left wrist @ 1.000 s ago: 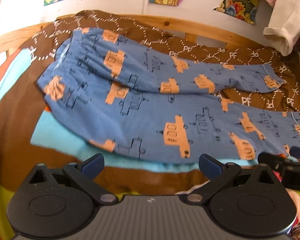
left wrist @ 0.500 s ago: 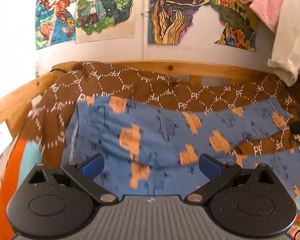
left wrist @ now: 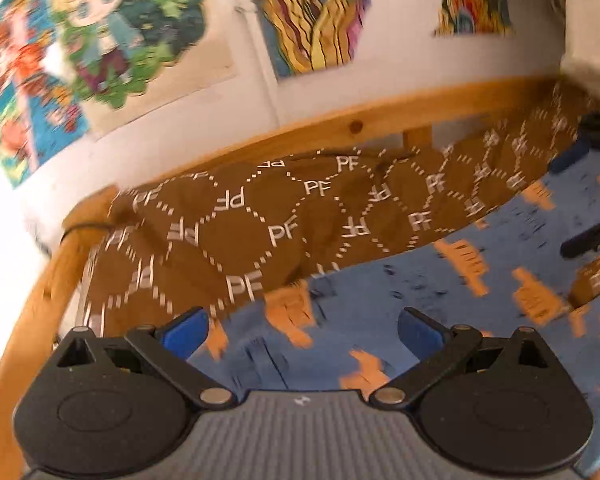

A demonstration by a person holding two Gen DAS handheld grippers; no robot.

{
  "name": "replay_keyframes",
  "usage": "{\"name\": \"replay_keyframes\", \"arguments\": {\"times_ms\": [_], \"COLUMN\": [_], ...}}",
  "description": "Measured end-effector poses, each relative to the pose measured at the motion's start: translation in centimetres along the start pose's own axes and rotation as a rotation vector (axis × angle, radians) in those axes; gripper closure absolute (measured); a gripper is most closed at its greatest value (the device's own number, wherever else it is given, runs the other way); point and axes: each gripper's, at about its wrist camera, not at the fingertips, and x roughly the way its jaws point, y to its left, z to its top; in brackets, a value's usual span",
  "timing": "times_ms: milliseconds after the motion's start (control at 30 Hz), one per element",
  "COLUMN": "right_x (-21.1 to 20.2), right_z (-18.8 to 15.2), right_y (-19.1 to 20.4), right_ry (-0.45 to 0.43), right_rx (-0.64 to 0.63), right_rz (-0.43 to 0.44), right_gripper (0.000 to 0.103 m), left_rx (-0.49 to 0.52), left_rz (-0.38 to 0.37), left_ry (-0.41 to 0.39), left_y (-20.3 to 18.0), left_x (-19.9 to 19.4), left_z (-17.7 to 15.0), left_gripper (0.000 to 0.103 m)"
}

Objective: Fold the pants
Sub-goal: 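Move both grippers to the pants hems and close on the cuffs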

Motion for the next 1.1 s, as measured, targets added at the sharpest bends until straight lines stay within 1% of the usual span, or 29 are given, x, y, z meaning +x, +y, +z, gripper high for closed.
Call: {"name": "replay_keyframes", "arguments": {"times_ms": [67, 100, 133, 200, 267, 300, 367, 400, 433, 467, 500, 567, 600, 667, 700, 733, 767, 800, 833, 867, 900, 933, 967, 1000, 1033, 1100], "right_x": [2.2, 3.3, 4.0, 5.3, 6.1, 6.4, 6.7, 7.0, 7.4, 7.7, 7.9, 8.4, 8.7, 9.5, 9.8, 10.2, 10.6, 11.0, 11.4, 11.6, 11.6, 11.5, 11.3, 11.1, 10.9, 10.6], "right_z": [-0.3, -0.5, -0.8, -1.3, -1.7, -1.8, -2.1, -2.2, -2.2, -2.2, -2.2, -2.2, -2.3, -2.4, -2.5, -2.6, -2.7, -2.8, -2.9, -3.0, -3.2, -3.2, -3.3, -3.4, -3.5, -3.8], "right_y": [-1.5, -2.6, -3.4, -5.5, -7.6, -8.6, -9.7, -10.5, -10.8, -11.2, -11.4, -11.6, -11.7, -11.9, -11.9, -11.9, -12.0, -12.1, -12.2, -12.2, -12.2, -12.1, -11.9, -11.6, -11.3, -10.8], "right_ry": [0.034, 0.047, 0.048, 0.054, 0.049, 0.036, 0.016, 0.013, 0.016, 0.017, 0.013, 0.004, 0.002, 0.006, 0.011, 0.015, 0.026, 0.043, 0.054, 0.055, 0.046, 0.033, 0.018, 0.002, -0.011, -0.036], "right_rx": [-0.031, -0.031, -0.022, 0.014, 0.061, 0.083, 0.109, 0.115, 0.116, 0.112, 0.105, 0.089, 0.084, 0.081, 0.071, 0.064, 0.061, 0.064, 0.068, 0.071, 0.071, 0.066, 0.054, 0.038, 0.012, -0.028], "right_rz": [-0.067, -0.107, -0.125, -0.124, -0.084, -0.056, -0.008, 0.024, 0.049, 0.076, 0.091, 0.111, 0.124, 0.154, 0.168, 0.175, 0.185, 0.202, 0.215, 0.219, 0.22, 0.216, 0.205, 0.193, 0.181, 0.159], "right_gripper": [0.001, 0.001, 0.001, 0.001, 0.002, 0.003, 0.004, 0.005, 0.008, 0.013, 0.016, 0.021, 0.023, 0.031, 0.032, 0.032, 0.032, 0.032, 0.032, 0.036, 0.042, 0.062, 0.085, 0.094, 0.099, 0.102], "left_rx": [0.021, 0.032, 0.048, 0.102, 0.143, 0.163, 0.195, 0.222, 0.247, 0.276, 0.313, 0.348, 0.348, 0.336, 0.33, 0.329, 0.33, 0.334, 0.339, 0.344, 0.353, 0.357, 0.35, 0.332, 0.309, 0.272], "left_rz": [-0.008, -0.023, -0.038, -0.06, -0.078, -0.111, -0.174, -0.204, -0.22, -0.224, -0.219, -0.207, -0.214, -0.24, -0.255, -0.266, -0.278, -0.295, -0.302, -0.308, -0.307, -0.292, -0.266, -0.241, -0.217, -0.173], "left_ry": [0.028, 0.057, 0.08, 0.11, 0.132, 0.156, 0.2, 0.224, 0.239, 0.248, 0.256, 0.268, 0.279, 0.306, 0.324, 0.335, 0.346, 0.359, 0.361, 0.362, 0.365, 0.362, 0.358, 0.354, 0.349, 0.321], "left_y": [0.1, 0.2, 0.2, -0.2, -0.7, -1.0, -1.5, -1.8, -2.1, -2.4, -2.6, -3.0, -3.0, -2.9, -2.9, -2.9, -2.9, -3.1, -3.2, -3.4, -3.6, -3.8, -4.1, -4.3, -4.4, -4.6], "left_x": [2.5, 4.1, 5.3, 7.5, 8.8, 9.4, 10.2, 10.7, 10.9, 11.2, 11.5, 11.9, 12.2, 12.6, 12.8, 13.0, 13.1, 13.2, 13.2, 13.2, 13.1, 12.9, 12.7, 12.6, 12.3, 11.5], "left_z": [1.2, 2.0, 2.4, 3.4, 3.8, 4.1, 4.2, 4.3, 4.2, 4.2, 4.3, 4.2, 4.3, 4.4, 4.4, 4.4, 4.3, 4.2, 4.0, 4.0, 4.0, 4.1, 4.1, 4.2, 4.2, 4.3], "left_gripper": [0.0, 0.0, 0.0, 0.0, 0.0, 0.001, 0.007, 0.008, 0.009, 0.011, 0.014, 0.029, 0.032, 0.044, 0.045, 0.048, 0.055, 0.059, 0.068, 0.08, 0.086, 0.09, 0.094, 0.096, 0.098, 0.1]}}
